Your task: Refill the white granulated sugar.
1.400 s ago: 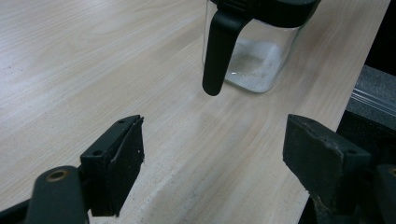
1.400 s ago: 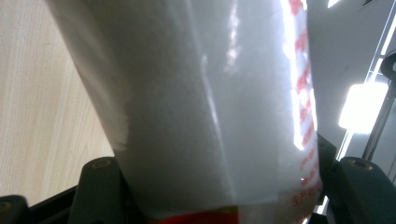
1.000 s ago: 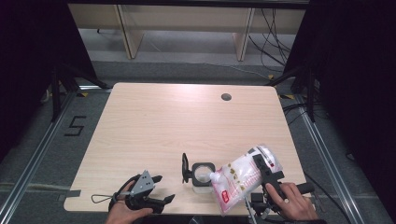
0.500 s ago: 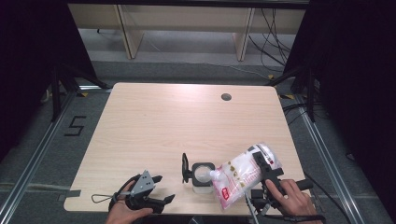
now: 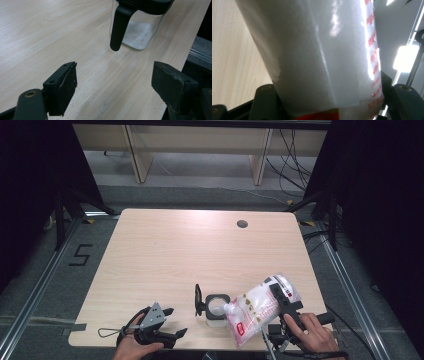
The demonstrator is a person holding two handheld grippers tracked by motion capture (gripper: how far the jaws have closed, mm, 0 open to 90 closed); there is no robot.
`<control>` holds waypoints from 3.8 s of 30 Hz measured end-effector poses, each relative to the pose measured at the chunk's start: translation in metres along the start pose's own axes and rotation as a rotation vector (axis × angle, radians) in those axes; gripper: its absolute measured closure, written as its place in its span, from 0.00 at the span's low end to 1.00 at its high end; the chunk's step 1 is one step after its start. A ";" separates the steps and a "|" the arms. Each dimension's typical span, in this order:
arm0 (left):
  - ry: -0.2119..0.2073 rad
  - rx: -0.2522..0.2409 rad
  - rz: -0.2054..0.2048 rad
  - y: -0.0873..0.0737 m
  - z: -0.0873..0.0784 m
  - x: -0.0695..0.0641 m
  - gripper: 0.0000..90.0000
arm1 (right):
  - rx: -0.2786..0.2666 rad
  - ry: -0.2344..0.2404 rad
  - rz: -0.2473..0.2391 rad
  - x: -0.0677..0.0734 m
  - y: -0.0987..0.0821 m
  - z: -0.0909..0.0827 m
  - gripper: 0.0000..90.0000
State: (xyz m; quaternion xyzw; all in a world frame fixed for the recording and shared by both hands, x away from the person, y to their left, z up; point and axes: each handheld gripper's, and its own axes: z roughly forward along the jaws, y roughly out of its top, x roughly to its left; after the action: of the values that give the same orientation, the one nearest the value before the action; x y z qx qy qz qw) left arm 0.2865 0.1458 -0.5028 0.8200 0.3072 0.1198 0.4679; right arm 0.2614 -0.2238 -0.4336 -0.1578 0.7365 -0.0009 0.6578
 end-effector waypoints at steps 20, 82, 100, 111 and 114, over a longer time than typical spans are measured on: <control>0.011 0.004 -0.003 0.001 -0.001 0.000 0.22 | -0.009 -0.012 -0.027 -0.005 0.005 0.000 0.42; 0.001 0.000 -0.004 0.000 -0.002 -0.001 0.22 | 0.010 0.024 0.052 -0.002 -0.009 -0.004 0.43; 0.001 0.000 -0.003 0.000 -0.002 -0.001 0.22 | 0.006 0.022 0.013 -0.006 -0.007 -0.005 0.43; 0.001 -0.001 -0.007 0.000 -0.002 -0.001 0.22 | -0.023 0.001 0.014 -0.005 -0.008 -0.003 0.43; 0.002 -0.003 -0.004 0.001 -0.002 0.000 0.22 | -0.023 0.002 0.013 -0.005 -0.008 -0.003 0.43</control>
State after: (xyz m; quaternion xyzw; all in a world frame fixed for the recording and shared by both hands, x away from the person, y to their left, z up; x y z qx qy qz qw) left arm 0.2855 0.1465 -0.5011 0.8186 0.3091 0.1203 0.4690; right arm 0.2610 -0.2310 -0.4266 -0.1606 0.7381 0.0118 0.6553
